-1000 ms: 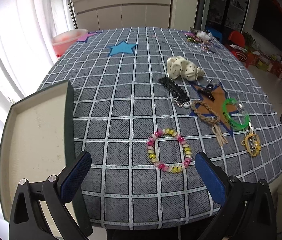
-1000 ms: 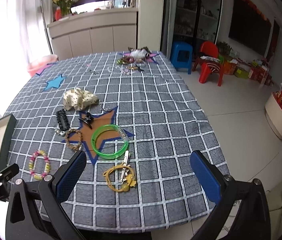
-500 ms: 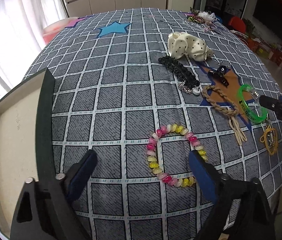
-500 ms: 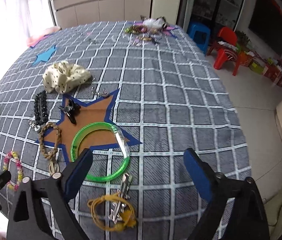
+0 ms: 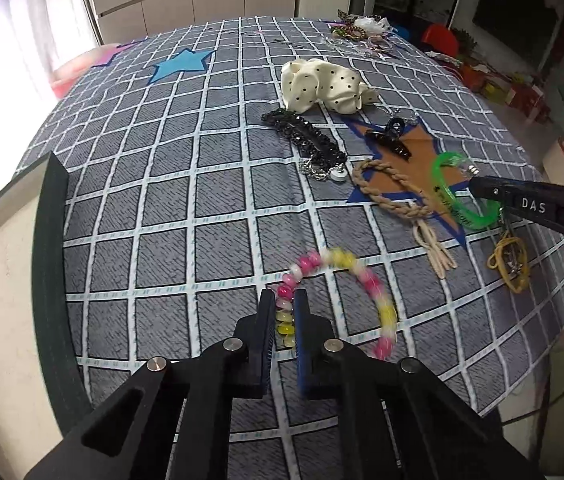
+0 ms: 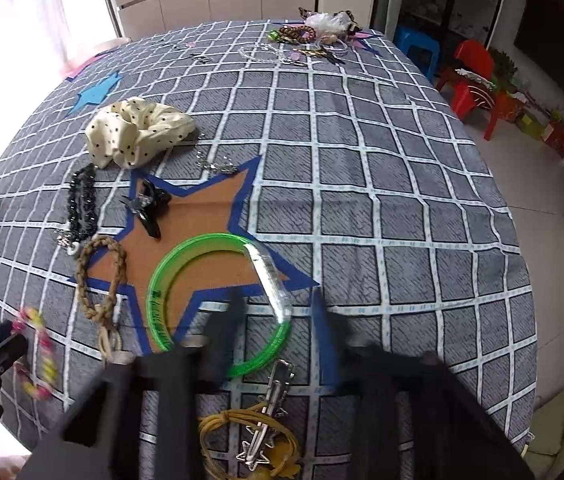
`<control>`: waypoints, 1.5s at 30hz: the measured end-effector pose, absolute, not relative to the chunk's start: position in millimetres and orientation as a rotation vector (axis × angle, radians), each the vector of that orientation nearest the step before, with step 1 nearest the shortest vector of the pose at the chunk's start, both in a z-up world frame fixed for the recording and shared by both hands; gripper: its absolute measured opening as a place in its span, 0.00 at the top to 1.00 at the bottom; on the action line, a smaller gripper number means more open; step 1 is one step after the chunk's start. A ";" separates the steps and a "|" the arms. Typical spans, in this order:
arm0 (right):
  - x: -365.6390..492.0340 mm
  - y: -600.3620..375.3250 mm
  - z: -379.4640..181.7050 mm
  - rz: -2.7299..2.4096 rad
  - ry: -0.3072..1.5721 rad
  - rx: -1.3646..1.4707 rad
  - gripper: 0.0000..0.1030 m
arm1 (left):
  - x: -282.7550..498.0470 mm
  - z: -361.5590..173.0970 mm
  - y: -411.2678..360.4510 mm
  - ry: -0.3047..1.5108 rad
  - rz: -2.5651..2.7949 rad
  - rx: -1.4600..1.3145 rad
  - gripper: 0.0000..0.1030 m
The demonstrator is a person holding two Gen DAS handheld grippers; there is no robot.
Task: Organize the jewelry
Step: 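Grasp the pink-yellow beaded bracelet with the left tool while the right tool grasps the green bangle, then carry both bracelets into the white box tray and open both tools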
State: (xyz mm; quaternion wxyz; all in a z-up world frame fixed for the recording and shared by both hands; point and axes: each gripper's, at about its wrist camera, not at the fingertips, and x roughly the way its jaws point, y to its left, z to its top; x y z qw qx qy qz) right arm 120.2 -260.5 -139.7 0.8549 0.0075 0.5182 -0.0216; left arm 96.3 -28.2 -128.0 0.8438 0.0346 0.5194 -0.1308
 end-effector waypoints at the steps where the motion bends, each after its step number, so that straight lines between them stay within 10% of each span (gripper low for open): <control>1: 120.5 -260.0 -139.4 -0.048 1.090 0.019 0.87 | 97.2 -127.5 -27.5 1.101 -0.281 0.058 0.83; 29: 109.2 -128.4 -27.6 0.245 0.901 0.000 0.89 | 69.8 -30.2 109.6 0.850 -0.133 -0.172 0.84; 45: 170.2 96.0 -86.6 0.512 1.010 -0.218 0.89 | 105.6 -86.0 243.8 0.945 0.171 -0.247 0.84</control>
